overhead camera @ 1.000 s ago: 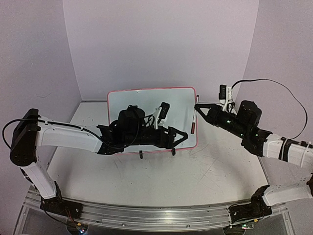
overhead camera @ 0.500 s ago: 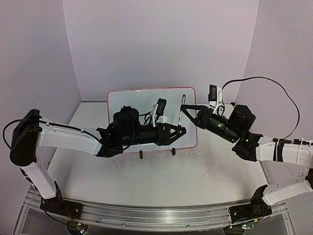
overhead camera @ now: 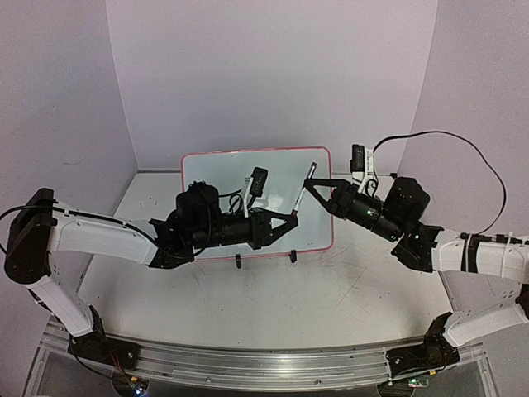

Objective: Write a sentence on the whiteboard
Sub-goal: Pass from the right arm to the left, then pass from the left arm to the right

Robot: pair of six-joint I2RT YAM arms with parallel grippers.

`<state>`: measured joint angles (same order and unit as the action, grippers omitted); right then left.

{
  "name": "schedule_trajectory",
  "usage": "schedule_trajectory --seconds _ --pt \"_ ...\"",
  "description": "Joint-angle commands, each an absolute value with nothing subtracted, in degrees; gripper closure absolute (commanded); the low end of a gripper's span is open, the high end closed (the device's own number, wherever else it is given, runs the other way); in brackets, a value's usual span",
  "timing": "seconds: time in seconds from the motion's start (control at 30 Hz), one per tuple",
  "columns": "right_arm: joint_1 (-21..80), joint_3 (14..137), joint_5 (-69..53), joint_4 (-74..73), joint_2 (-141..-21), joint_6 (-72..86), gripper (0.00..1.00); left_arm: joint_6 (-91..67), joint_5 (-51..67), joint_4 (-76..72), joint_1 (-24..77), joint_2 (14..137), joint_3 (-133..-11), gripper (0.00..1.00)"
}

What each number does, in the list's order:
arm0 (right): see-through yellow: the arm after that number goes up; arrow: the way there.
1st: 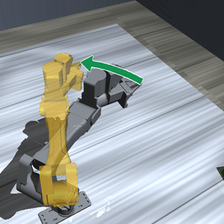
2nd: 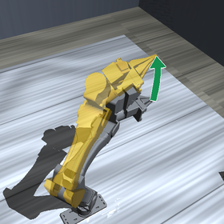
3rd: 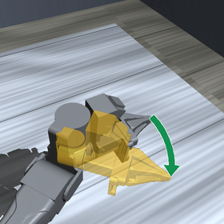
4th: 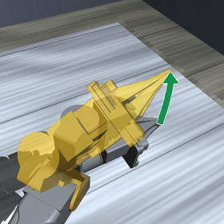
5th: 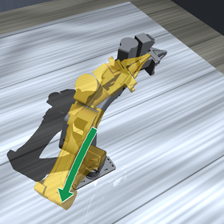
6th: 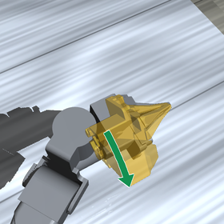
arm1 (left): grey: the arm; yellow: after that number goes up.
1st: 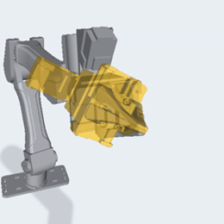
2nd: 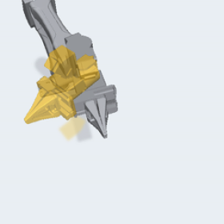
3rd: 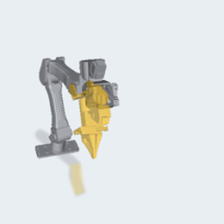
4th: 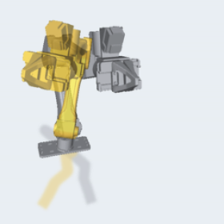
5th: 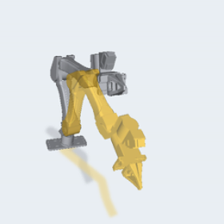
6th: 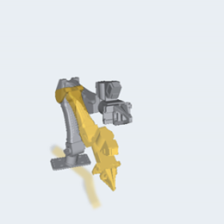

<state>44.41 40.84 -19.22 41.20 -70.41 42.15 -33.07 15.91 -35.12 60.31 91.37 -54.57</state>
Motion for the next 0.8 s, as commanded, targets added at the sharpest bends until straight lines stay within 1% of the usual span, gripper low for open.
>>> schedule_trajectory --seconds 0.0,0.03,0.1,0.2,0.23,0.37,0.47,0.5,0.53,0.63,0.77 --pt "44.7 45.9 -23.3 36.8 -69.1 37.7 0.93 -27.1 16.8 -36.8 58.5 86.2 -52.6 0.96" --pt "44.7 47.3 -23.5 32.8 -69.1 35.6 0.8 -24.3 17.8 -36.2 58.4 85.4 -52.2 0.98" --pt "44.7 51.1 -22.8 23.2 -69.0 30.8 0.48 -18.0 18.6 -33.7 58.3 83.8 -51.6 1.0" --pt "44.7 56.0 -21.9 9.5 -68.6 22.1 0.12 -9.4 17.4 -27.8 58.3 81.1 -51.5 1.0" --pt "44.7 57.1 -21.5 6.7 -68.4 19.5 0.03 -6.9 16.7 -25.8 58.3 80.4 -51.6 1.0" --pt "44.7 55.7 -23.4 3.8 -66.9 9.6 0.02 1.0 14.9 -20.0 58.3 78.5 -52.5 1.0" --pt "44.5 57.2 -25.7 1.8 -67.0 8.8 0.02 5.2 14.4 -18.0 58.3 77.8 -52.9 1.0" --pt "44.5 58.6 -28.9 0.4 -67.8 7.7 0.02 5.9 13.9 -17.7 58.3 77.6 -53.0 1.0" --pt "44.6 59.5 -32.2 0.1 -68.7 7.8 0.03 6.2 13.4 -17.4 58.3 77.4 -53.1 1.0" --pt "44.6 59.6 -35.4 2.6 -70.2 10.2 0.06 6.8 12.3 -16.8 58.3 77.1 -53.4 1.0" --pt "44.6 59.5 -35.9 5.3 -73.3 13.2 0.1 7.4 12.3 -16.1 58.4 77.2 -53.8 1.0"
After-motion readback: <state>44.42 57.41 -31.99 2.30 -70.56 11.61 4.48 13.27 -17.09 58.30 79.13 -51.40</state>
